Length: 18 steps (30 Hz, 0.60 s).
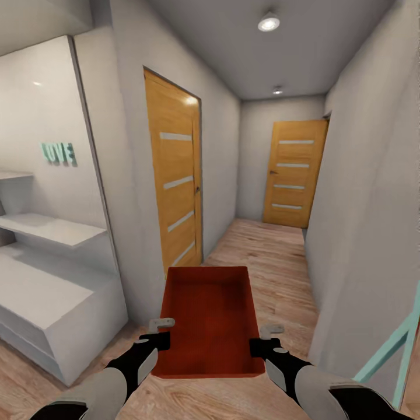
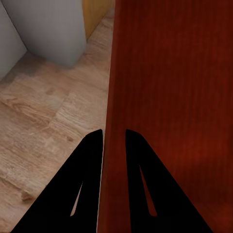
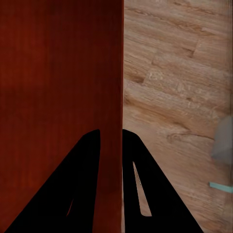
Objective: Move the two storage containers from the living room to the garage. In the garage, place one container on the floor and stack the other container on top of it (either order is fine).
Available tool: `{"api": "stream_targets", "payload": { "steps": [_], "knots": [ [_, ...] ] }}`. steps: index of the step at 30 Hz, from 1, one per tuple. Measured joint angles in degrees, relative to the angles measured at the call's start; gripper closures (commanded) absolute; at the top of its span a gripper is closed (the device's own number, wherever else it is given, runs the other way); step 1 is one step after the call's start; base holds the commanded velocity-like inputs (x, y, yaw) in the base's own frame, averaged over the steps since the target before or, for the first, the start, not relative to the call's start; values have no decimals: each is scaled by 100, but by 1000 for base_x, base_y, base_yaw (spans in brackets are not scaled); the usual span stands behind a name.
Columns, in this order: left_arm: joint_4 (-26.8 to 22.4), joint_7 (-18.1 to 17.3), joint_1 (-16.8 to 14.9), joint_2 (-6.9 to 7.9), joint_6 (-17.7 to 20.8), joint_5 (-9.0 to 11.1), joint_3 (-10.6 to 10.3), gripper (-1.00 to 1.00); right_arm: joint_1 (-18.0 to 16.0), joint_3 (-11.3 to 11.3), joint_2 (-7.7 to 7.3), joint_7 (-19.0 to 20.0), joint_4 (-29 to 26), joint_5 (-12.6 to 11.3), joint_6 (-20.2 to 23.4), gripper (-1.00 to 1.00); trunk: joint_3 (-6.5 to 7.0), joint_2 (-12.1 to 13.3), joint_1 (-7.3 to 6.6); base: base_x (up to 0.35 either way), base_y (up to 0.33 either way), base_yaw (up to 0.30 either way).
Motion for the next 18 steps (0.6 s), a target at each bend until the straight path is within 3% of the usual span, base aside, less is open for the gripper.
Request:
{"api": "stream_targets", "payload": {
  "steps": [18],
  "knots": [
    [0,0,-1,0,0,-2,0,100,0,-1,0,0,0,1,-1,100,0,0,0,323,160,-286]
  ]
}}
